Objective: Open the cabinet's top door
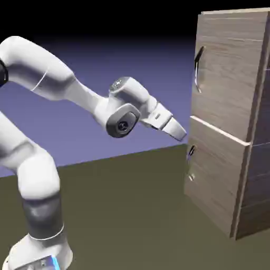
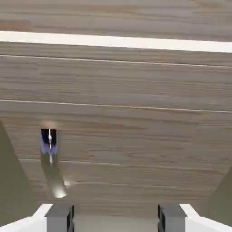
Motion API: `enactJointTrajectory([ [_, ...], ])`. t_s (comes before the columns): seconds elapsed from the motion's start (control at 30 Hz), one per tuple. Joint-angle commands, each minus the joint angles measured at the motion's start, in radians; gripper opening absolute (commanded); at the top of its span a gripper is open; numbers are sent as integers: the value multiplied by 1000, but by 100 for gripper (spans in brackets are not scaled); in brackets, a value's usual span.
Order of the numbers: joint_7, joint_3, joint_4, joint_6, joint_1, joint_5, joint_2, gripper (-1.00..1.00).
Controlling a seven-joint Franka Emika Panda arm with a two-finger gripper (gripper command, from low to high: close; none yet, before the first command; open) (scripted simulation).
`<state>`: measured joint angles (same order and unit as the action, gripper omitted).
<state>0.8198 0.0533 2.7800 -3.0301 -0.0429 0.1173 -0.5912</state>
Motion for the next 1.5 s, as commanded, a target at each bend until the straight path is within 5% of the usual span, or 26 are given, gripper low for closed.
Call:
enactJointTrajectory([
  [0.0, 29, 20, -11, 3, -20, 44, -8, 0],
  [1.47, 1314, 889, -500, 116, -916, 1957, -354, 0],
])
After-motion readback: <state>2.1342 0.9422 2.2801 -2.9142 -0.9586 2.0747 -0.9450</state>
